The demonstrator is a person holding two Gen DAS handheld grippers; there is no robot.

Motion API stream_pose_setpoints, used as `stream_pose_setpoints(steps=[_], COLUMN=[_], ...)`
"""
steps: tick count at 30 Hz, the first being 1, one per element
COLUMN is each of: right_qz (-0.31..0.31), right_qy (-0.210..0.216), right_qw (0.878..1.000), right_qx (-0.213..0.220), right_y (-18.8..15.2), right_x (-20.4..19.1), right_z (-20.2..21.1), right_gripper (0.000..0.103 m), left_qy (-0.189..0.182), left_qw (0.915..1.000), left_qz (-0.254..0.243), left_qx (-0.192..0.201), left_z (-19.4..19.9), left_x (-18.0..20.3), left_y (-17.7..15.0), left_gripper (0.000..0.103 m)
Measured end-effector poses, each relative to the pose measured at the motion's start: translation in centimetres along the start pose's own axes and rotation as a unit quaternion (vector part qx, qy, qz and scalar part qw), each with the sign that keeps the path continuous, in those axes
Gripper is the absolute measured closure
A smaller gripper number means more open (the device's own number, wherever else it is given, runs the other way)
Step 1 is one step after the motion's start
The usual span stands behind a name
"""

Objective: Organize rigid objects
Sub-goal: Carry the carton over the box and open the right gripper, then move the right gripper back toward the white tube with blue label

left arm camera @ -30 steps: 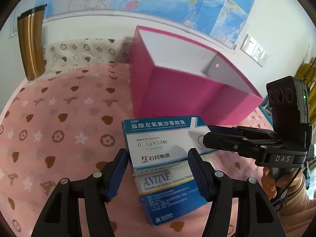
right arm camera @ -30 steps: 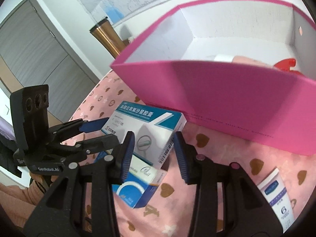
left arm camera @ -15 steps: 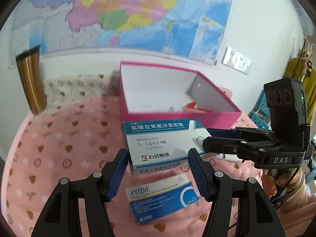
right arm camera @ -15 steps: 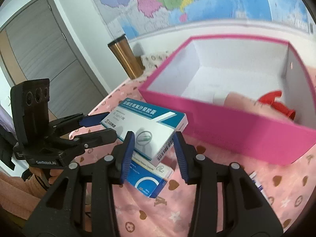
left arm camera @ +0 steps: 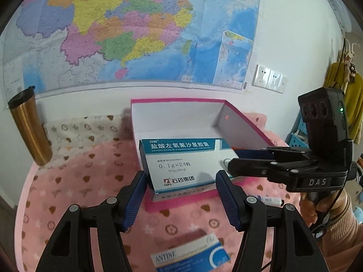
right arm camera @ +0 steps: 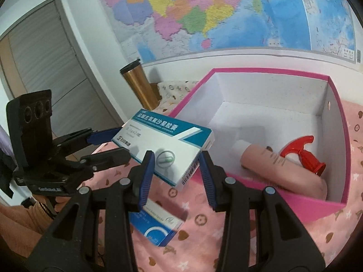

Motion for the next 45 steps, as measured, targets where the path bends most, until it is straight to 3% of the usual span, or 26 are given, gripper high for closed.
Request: stream_pose_setpoints(steps=[12, 28, 37, 45], right_qz=[-0.033, -0.032, -0.028, -0.023], right_qy=[-0.003, -0.028, -0.042, -0.031], right_qw=[0.999, 0.998, 0.998, 0.999], right_qx=[-0.017, -0.049, -0.037, -0.011], right_y=[1.7, 1.3, 0.8, -0.1], right_x=[3.6, 4.4, 4.2, 3.1], right_z=[-2.5, -5.4, -3.9, -0.8], right_gripper=[0.059, 0.058, 0.058, 0.058], left_qy=[0.019, 0.042, 0.046, 0.029], left_qw=[0.9992, 0.9977, 0.9977, 0.9991], left_qz=[-0.008, -0.014, -0.015, -0.024], left_qx=[-0.033, -0.050, -0.048, -0.020], left_z=[-4.3, -6.3, -6.0, -3.5], left_x=[-0.6, -1.3, -1.2, 0.6], left_y=[1.9, 1.9, 1.4, 0.7], left_gripper=[0.040, 0.040, 0.040, 0.039])
Point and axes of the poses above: each gripper's, at about its wrist camera, not at the fingertips, and z roughly against the way its jaws point, x to its right, y to its top, the point moved 1 cm from there along -z, roughly the way its jaws point, and after that the axes turned 2 degrees about z, right-handed, at the moved point
